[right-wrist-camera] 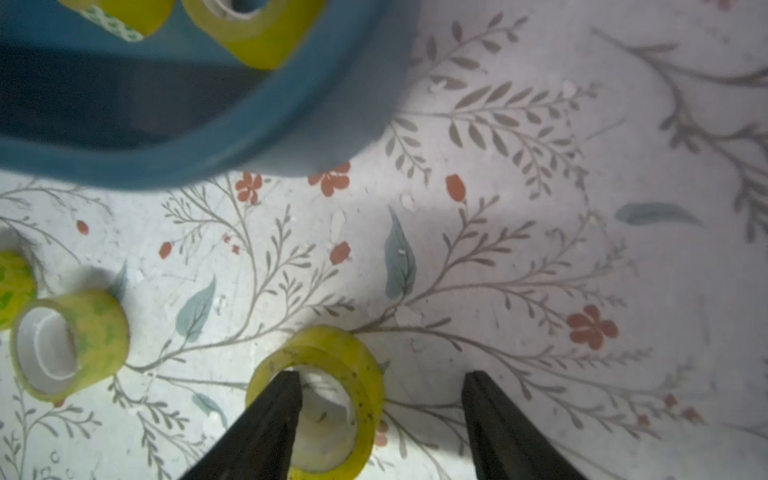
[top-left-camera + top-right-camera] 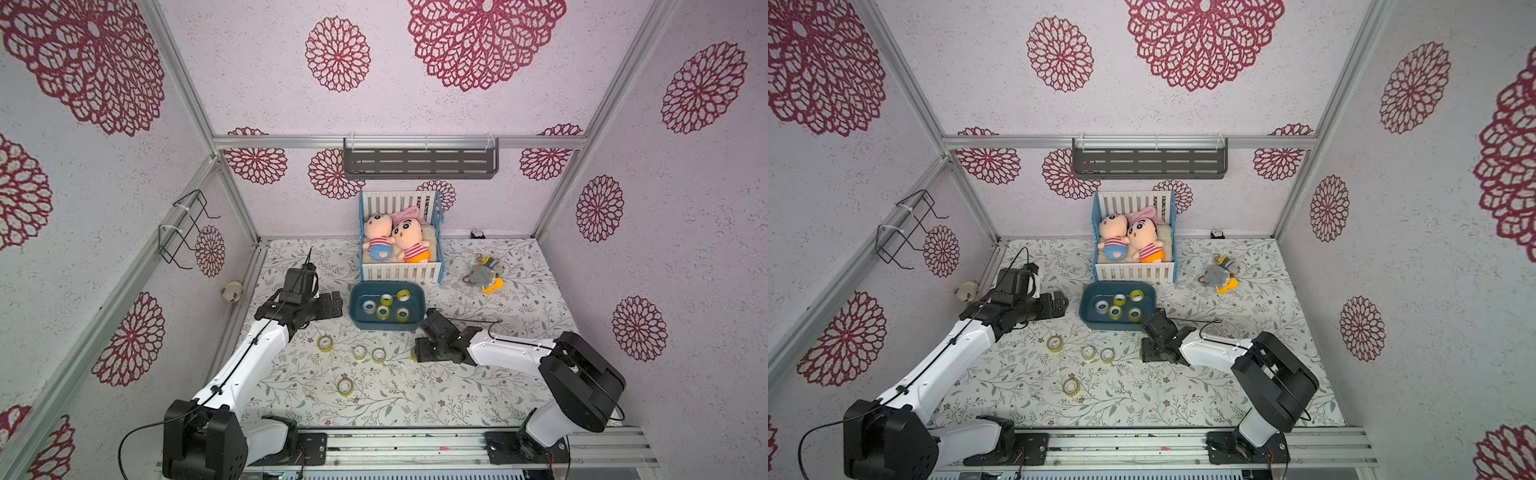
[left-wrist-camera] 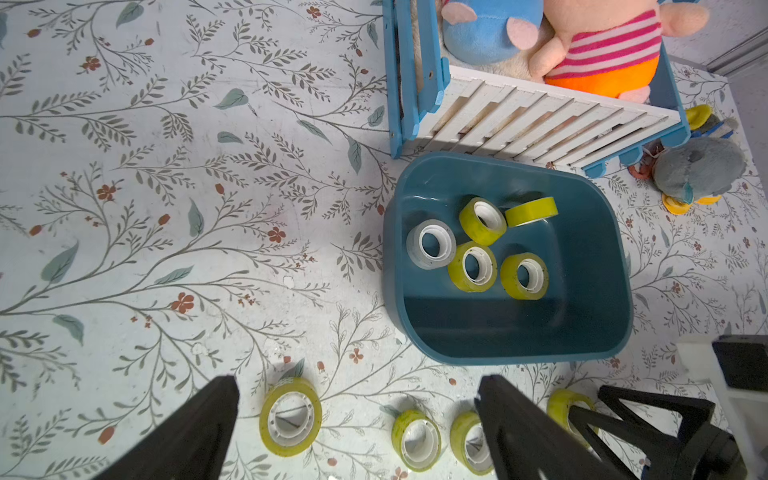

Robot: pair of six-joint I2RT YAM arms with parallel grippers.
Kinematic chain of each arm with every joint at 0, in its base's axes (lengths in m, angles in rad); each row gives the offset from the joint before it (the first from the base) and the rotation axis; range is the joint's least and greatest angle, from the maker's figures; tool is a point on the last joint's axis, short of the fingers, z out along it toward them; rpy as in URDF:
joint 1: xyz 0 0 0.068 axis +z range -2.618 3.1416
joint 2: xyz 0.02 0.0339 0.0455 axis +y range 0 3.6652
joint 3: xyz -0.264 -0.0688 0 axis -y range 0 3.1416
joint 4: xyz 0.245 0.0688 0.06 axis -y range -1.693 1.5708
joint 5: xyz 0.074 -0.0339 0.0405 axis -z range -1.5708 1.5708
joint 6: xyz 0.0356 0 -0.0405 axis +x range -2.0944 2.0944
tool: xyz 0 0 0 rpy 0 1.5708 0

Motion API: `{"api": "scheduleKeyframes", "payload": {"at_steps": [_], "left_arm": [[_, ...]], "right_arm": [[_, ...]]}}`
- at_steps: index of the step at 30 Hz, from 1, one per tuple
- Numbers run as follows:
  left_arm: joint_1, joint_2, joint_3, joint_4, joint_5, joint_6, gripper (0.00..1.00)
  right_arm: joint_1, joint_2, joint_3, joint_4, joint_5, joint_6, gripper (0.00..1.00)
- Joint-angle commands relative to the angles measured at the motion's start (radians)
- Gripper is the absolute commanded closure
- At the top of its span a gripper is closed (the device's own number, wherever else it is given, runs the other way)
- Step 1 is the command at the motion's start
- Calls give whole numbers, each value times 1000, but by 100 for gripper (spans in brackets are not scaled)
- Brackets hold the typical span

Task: Put the transparent tape into the storage box
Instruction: Pick up the tape at the center of the board.

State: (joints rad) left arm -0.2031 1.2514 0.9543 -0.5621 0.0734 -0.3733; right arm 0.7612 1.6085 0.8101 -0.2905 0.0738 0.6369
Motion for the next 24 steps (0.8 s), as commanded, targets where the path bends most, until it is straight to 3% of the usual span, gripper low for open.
{"api": "scheduleKeyframes", "payload": {"at_steps": [1, 6, 12, 20, 24], "left_arm": [[1, 8, -3, 2, 0, 5, 3], [1, 6, -3, 2, -3, 7, 3], [1, 10, -2, 4, 4, 5, 3], [1, 6, -3, 2, -1, 6, 3], [1, 5, -2, 3, -2, 7, 3]], "right_arm": [[-4, 51, -6, -20, -21, 8, 32], [-3, 57, 0, -110, 77, 21, 39], [-3, 13, -9, -173, 153, 7, 63], [-4, -36, -5, -168, 154, -11, 100], [-3, -100, 6, -170, 159, -23, 100]]}}
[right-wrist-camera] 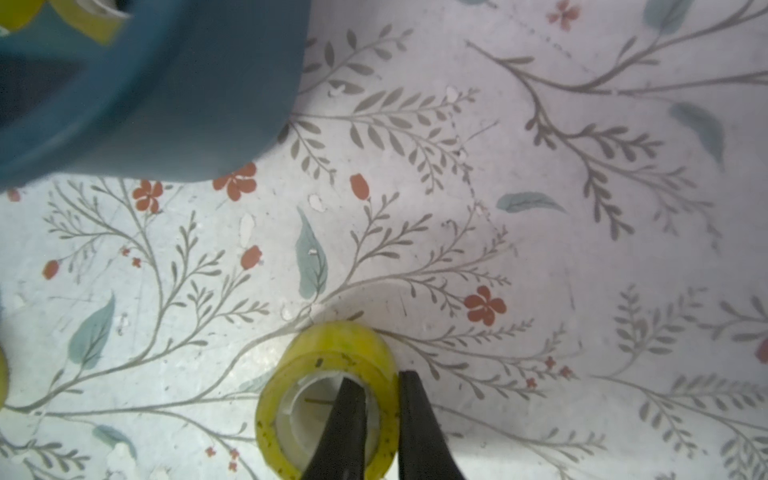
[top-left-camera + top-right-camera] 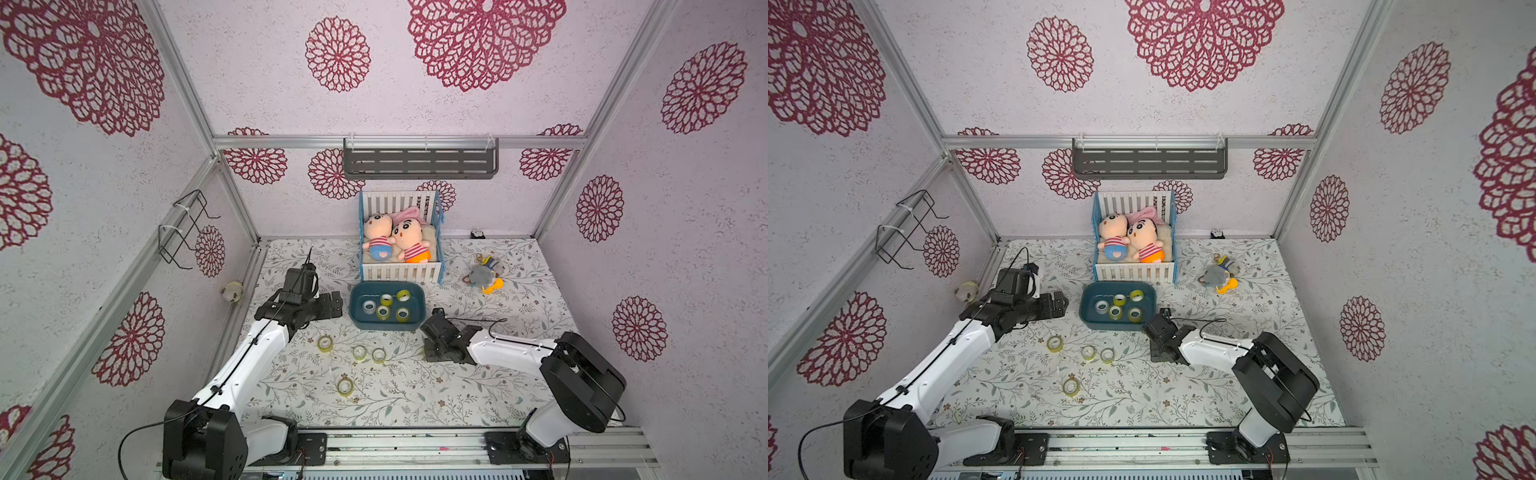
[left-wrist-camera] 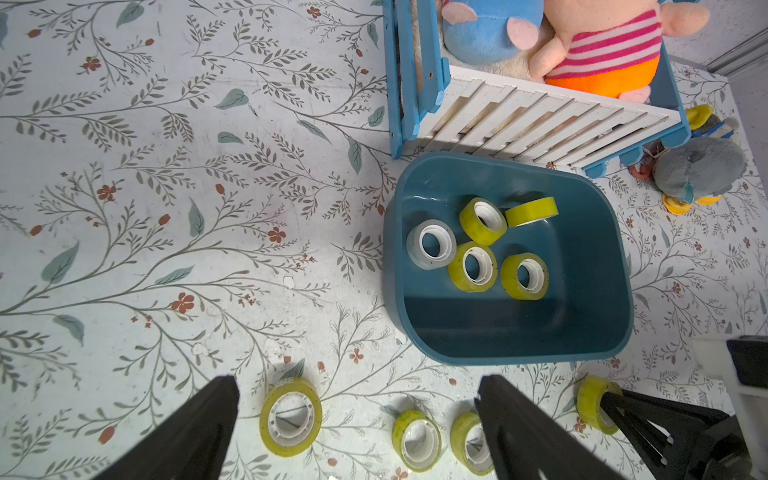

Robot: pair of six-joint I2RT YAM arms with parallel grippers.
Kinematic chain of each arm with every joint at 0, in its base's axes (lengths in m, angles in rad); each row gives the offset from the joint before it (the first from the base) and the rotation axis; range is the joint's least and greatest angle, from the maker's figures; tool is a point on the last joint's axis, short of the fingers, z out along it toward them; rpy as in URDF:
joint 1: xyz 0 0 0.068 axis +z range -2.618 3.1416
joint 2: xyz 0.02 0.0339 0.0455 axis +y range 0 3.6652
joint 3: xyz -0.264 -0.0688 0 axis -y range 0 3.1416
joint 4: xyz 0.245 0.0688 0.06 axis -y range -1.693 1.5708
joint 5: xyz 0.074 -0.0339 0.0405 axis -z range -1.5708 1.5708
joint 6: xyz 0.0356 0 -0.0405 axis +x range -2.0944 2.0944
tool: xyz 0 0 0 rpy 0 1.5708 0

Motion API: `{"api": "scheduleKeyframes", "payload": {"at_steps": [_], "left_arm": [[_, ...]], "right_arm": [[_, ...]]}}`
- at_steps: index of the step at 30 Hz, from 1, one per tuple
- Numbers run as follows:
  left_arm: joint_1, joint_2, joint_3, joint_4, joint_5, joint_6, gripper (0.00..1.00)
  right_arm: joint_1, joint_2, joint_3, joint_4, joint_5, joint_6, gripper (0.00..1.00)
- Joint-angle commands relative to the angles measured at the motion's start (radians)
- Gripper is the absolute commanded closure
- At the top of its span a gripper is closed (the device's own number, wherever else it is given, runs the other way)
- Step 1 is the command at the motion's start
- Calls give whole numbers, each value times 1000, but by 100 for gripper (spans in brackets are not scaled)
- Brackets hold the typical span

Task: Put the transparent tape into the storage box
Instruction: Pick up the tape at the center of the board, then place the tape in the storage box.

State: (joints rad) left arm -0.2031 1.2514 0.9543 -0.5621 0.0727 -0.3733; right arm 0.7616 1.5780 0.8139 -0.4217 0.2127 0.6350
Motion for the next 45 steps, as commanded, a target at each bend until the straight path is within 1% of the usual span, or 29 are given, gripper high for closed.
{"api": "scheduleKeyframes", "payload": {"at_steps": [1, 6, 8, 11, 13, 16, 20, 24, 27, 30, 31, 32, 33, 34, 35, 36, 38, 40, 42, 45], "left_arm": [[1, 3, -2, 2, -2, 7, 3], [1, -8, -3, 3, -10, 8, 3], [1, -18, -5, 5, 7, 11, 3], [1, -50, -22, 28, 22, 11, 3], [1, -74, -35, 46, 7, 13, 3], [2, -109, -47, 59, 0, 16, 3], [1, -124, -71, 97, 50, 4, 3], [1, -64, -49, 80, 122, 4, 3], [-1, 3, -16, 45, 170, -2, 3], [0, 52, 17, 4, 151, -1, 3], [1, 58, 21, -2, 143, -3, 3], [2, 60, 23, -6, 136, -2, 3], [2, 58, 22, -4, 132, -2, 3], [2, 54, 19, -3, 129, -6, 3], [2, 51, 15, 2, 125, -11, 3], [-1, 48, 14, 3, 129, -14, 3], [-26, 34, 9, 9, 157, -17, 3], [-62, 16, 0, 14, 153, -12, 3], [-89, -7, -2, 3, 127, -6, 3], [-93, -58, -1, -25, 91, 1, 3]], "right_arm": [[-4, -92, 4, -41, 26, -20, 100], [-4, -270, 10, -15, 24, -34, 100], [-5, -335, 18, 12, 21, -44, 99], [-15, -374, 67, 44, 20, -61, 99], [-29, -332, 133, 33, 4, -78, 99], [-36, -208, 257, 18, -25, -117, 100], [-38, 17, 442, -2, -75, -150, 100], [-39, 224, 621, -48, -58, -148, 100], [-43, 317, 699, -55, -68, -142, 100], [-44, 381, 748, -72, -96, -138, 100], [-44, 396, 755, -78, -102, -137, 98], [-44, 408, 761, -85, -106, -135, 92], [-44, 415, 762, -93, -101, -129, 80], [-44, 418, 758, -96, -97, -124, 61], [-44, 414, 751, -95, -94, -123, 45], [-44, 405, 743, -95, -90, -123, 37], [-44, 378, 727, -95, -72, -124, 29], [-44, 347, 717, -99, -50, -132, 25], [-44, 312, 712, -105, -36, -141, 24], [-44, 250, 704, -118, -32, -145, 23]]}}
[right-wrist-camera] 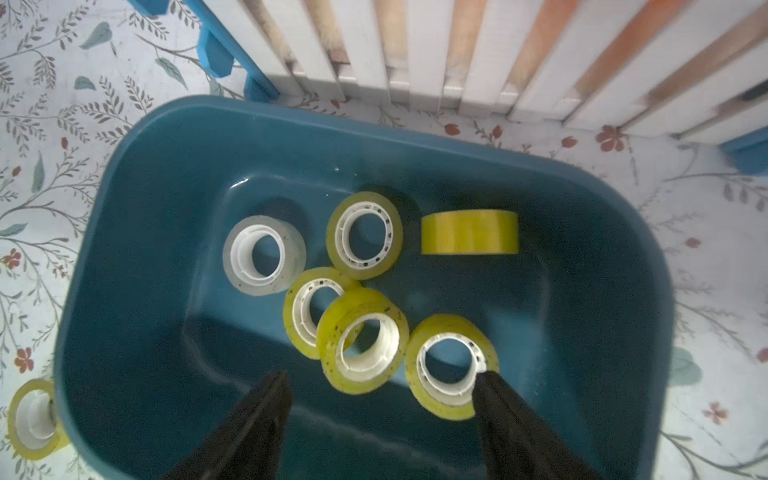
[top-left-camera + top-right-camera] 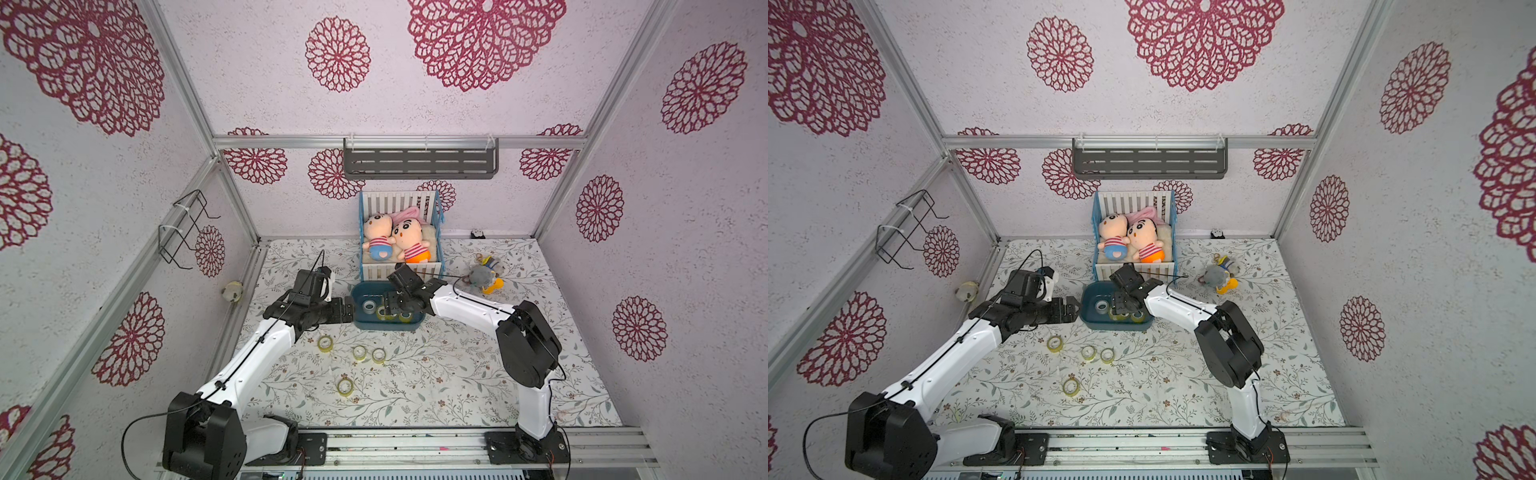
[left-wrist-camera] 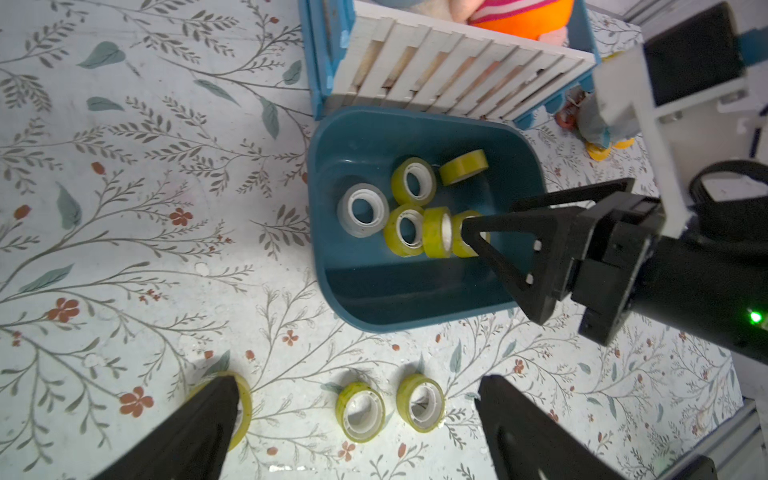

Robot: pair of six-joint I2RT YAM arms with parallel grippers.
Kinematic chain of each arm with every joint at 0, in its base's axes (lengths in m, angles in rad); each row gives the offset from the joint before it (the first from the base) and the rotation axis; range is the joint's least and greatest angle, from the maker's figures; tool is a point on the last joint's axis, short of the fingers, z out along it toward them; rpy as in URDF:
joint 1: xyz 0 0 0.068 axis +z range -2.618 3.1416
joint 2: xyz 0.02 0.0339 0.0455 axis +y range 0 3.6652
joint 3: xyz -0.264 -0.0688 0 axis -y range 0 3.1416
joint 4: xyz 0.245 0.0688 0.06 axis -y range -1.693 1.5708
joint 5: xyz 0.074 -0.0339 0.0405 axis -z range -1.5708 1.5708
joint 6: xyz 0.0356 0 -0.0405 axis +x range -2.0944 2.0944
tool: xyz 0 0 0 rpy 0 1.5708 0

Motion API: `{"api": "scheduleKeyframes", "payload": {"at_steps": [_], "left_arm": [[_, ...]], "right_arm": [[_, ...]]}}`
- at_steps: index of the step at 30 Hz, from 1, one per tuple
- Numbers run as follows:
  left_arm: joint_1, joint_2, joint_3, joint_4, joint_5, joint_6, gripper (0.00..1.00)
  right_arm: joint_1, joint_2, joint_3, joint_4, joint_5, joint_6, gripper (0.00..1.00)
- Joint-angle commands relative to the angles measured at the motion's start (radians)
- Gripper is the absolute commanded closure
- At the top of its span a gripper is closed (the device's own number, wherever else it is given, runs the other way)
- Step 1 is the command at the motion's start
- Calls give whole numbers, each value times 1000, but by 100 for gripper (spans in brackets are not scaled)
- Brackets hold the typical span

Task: Put the transparent tape into the storage box
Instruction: Place the tape in the storage box, then pick up the tape at the center of the board.

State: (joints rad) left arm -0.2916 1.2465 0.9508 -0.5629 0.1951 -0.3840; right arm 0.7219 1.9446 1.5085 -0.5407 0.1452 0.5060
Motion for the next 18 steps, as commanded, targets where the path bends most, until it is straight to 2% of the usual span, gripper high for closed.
{"api": "scheduleKeyframes", "payload": {"at_steps": [1, 5, 8, 10, 13, 18], "left_arm": [[-4, -76, 4, -38, -58, 21, 3], [7, -184, 6, -81, -207, 23, 3], [53, -333, -51, -16, -318, 13, 3], [129, -436, -122, 72, -288, 9, 3], [245, -504, -183, 134, -140, 16, 3], [261, -393, -144, 78, -127, 48, 3]], "right_arm": [[-4, -142, -1, 0, 27, -15, 23], [4, -272, -108, 55, -45, -16, 24], [39, -388, -243, 142, -96, 18, 24], [76, -451, -318, 172, -94, 49, 25], [126, -505, -388, 149, -61, 109, 27], [193, -571, -482, 119, -1, 221, 27]]}}
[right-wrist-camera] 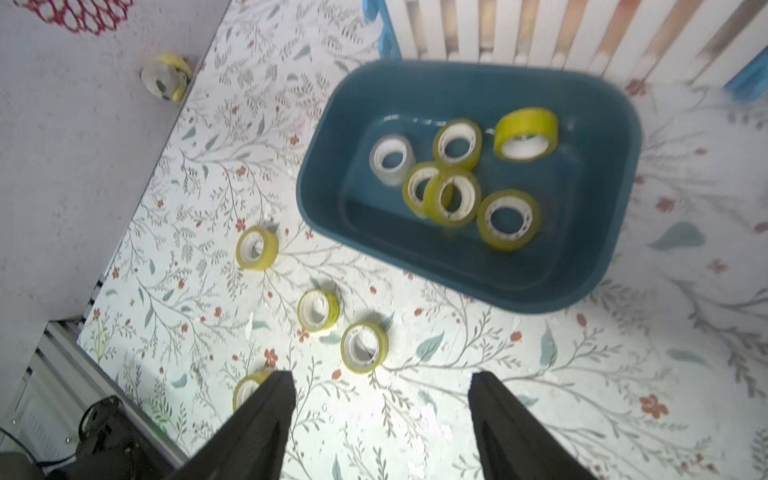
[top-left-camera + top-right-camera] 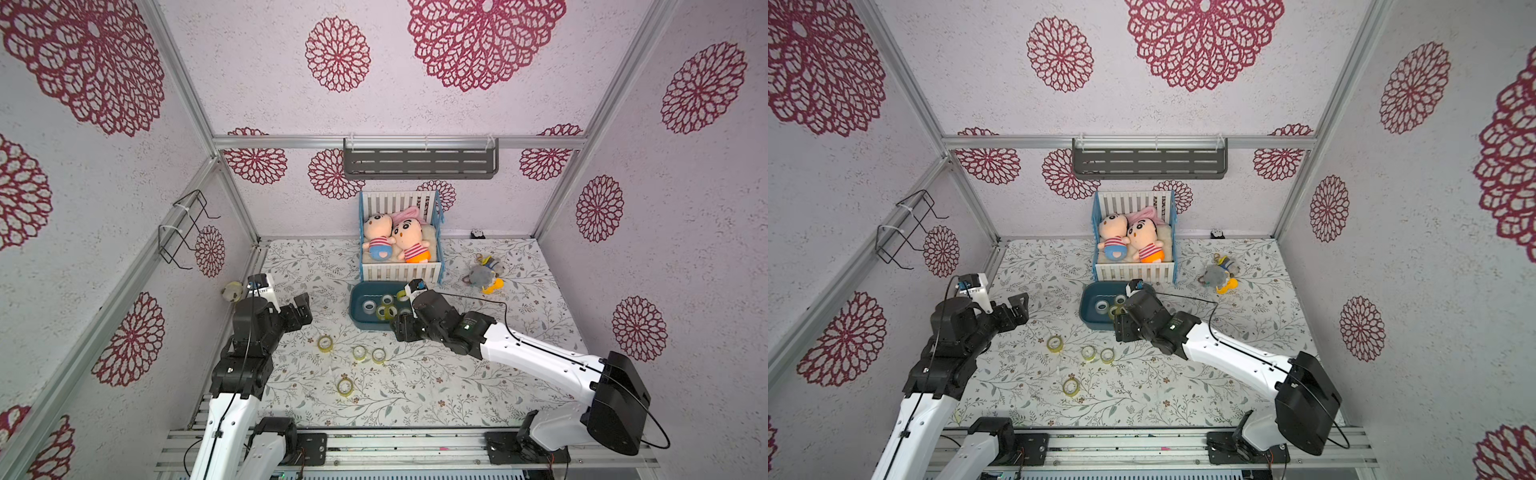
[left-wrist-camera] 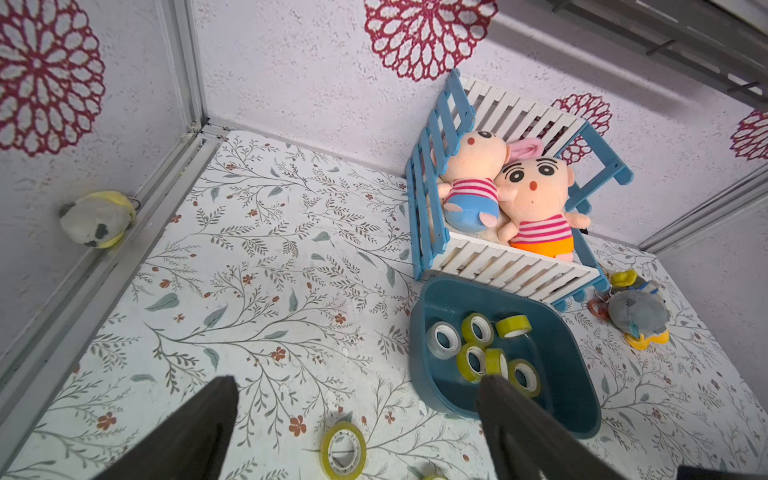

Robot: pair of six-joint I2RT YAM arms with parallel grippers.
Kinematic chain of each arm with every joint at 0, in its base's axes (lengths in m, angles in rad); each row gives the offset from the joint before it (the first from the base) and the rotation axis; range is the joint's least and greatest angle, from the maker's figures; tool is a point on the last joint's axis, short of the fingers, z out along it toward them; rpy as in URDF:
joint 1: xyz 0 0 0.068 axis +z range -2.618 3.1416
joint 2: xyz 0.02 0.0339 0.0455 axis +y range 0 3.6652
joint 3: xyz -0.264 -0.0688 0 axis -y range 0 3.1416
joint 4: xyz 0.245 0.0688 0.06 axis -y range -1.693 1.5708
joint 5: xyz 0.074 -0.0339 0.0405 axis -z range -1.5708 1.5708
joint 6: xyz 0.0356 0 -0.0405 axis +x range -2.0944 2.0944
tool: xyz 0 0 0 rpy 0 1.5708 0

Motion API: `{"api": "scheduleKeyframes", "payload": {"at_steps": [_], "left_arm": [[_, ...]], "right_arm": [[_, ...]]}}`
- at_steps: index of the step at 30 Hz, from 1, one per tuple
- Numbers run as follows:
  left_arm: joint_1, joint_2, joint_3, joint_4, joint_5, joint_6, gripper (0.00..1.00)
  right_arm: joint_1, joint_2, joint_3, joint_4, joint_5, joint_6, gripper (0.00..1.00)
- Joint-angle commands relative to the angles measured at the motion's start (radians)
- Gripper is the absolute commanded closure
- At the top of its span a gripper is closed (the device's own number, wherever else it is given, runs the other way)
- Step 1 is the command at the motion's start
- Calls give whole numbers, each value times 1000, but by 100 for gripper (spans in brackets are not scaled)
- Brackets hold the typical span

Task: Put the transparent tape into the storage box
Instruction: Pick up the tape at the center of the board.

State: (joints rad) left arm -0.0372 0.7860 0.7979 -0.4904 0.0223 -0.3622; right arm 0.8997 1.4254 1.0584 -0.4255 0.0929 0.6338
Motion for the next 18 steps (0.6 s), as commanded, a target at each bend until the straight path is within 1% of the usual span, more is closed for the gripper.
{"api": "scheduleKeyframes", "payload": {"at_steps": [1, 5, 8, 13, 18], "left_arm": [[7, 98, 25, -9, 60, 26, 3], [6, 227, 75, -57, 79, 27, 3], [7, 277, 94, -72, 55, 36, 3], [7, 268, 84, -69, 20, 36, 3], [12, 267, 88, -91, -99, 36, 3]], "right_arm": [[23, -58, -50, 4, 53, 116, 28], [62, -35, -63, -28, 78, 184, 30], [113, 14, -34, -17, 84, 184, 34], [196, 157, 80, -39, 74, 189, 40], [277, 305, 216, -96, 79, 213, 41]]}}
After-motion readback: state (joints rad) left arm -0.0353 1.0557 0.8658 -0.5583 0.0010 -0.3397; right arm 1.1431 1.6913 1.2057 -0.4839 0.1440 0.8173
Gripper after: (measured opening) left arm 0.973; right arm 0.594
